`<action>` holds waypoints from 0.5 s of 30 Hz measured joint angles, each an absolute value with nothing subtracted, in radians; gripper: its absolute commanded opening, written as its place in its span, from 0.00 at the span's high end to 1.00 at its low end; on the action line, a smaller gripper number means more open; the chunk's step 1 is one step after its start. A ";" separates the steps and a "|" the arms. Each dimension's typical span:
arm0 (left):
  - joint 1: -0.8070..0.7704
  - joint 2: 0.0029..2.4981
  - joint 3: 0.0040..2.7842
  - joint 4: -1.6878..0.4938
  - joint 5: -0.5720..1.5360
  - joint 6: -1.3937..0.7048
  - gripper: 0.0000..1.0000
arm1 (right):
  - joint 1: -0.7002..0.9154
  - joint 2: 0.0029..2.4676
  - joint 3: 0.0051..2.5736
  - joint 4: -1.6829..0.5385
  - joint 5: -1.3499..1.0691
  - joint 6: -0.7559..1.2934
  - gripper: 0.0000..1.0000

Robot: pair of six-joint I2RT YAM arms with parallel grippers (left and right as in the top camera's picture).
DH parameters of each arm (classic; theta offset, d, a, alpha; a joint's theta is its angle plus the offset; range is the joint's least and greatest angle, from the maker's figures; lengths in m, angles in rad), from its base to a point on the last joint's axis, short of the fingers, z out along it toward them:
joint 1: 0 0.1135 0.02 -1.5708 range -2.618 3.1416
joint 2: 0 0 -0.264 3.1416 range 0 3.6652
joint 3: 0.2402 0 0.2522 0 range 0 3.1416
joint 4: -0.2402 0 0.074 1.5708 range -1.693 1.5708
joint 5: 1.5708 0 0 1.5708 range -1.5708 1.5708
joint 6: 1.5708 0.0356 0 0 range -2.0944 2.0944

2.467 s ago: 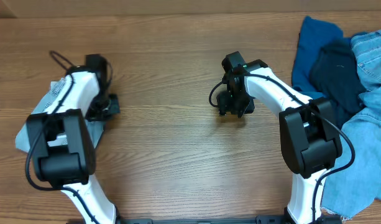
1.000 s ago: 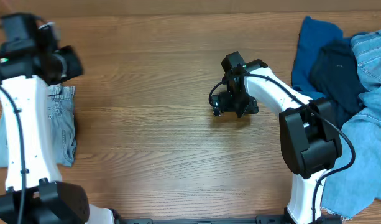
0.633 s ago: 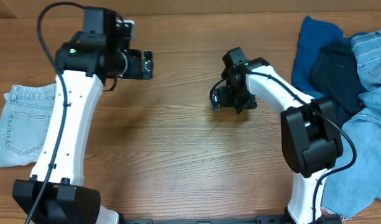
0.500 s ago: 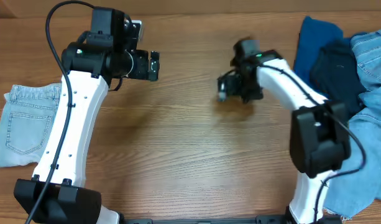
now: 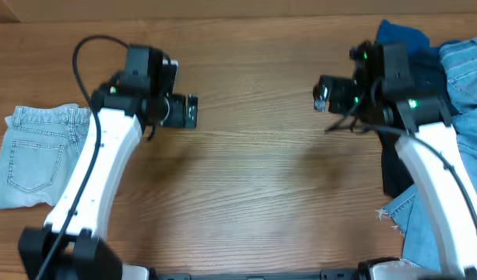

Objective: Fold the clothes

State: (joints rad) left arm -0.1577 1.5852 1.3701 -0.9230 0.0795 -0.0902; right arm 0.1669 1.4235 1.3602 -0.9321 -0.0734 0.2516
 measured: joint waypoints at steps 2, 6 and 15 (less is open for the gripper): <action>-0.165 1.477 1.246 -0.868 0.082 -0.097 0.00 | 0.167 1.300 1.219 -0.893 -0.074 0.265 0.00; -0.188 1.166 1.052 -0.788 0.064 -0.110 0.00 | 0.176 0.958 0.940 -0.827 -0.075 0.266 0.00; -0.188 0.604 0.916 -0.815 -0.065 -0.178 0.00 | 0.178 0.608 0.776 -0.865 -0.048 0.261 0.00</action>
State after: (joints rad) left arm -0.1883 0.6044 0.9157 -0.8146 -0.0650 -0.1783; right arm 0.1783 0.6083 0.7757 -0.8646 -0.0483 0.2607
